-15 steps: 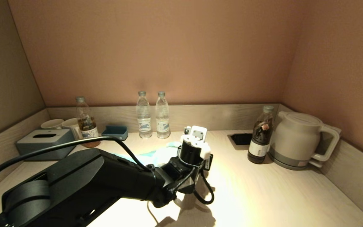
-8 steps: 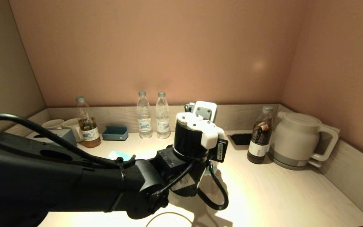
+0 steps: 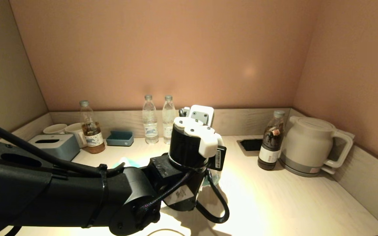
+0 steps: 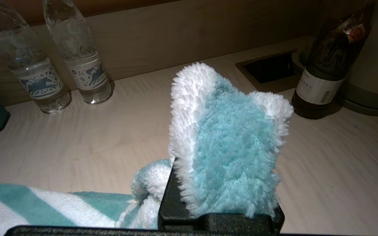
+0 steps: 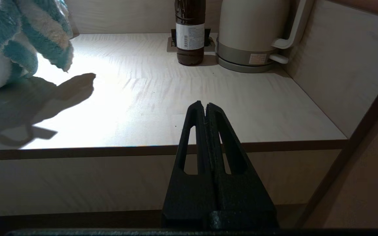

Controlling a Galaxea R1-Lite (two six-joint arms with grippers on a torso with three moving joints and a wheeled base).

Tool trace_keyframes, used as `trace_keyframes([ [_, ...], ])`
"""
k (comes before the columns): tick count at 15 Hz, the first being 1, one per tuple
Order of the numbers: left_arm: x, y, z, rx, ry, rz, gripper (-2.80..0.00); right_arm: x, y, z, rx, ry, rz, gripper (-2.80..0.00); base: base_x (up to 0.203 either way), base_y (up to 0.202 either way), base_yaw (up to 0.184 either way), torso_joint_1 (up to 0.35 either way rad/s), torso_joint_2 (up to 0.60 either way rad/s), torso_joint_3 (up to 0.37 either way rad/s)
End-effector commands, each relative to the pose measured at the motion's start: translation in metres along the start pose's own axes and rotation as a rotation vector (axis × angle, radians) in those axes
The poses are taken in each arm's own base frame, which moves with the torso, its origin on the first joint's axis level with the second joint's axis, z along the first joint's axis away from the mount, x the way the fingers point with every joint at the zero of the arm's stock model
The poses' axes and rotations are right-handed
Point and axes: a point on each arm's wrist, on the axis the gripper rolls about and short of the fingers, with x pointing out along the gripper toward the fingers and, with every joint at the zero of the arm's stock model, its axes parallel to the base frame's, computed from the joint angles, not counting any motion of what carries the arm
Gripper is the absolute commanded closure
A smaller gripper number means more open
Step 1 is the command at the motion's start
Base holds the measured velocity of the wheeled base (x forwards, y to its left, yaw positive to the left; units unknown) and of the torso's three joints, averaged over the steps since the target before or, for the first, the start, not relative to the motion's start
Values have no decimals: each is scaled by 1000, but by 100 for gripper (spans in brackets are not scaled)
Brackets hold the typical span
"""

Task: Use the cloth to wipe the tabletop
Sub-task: Place the tablecloth

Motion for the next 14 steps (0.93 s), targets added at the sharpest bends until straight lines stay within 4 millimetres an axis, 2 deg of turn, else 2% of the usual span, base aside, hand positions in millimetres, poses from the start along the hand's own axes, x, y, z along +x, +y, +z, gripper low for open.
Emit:
trace_keyframes([
  [1,3,0,-7,4,18,14,0,0,0,0,-1,0,0,0,0,0,0,0,0,0],
  [5,17,-4,-51,10,177,42,0,0,0,0,-1,0,0,0,0,0,0,0,0,0],
  [7,18,-4,-66,15,247,52,0,0,0,0,-1,0,-1,0,0,0,0,0,0,0],
  [14,23,-2,-75,35,287,66,0,0,0,0,-1,0,-1,0,0,0,0,0,0,0],
])
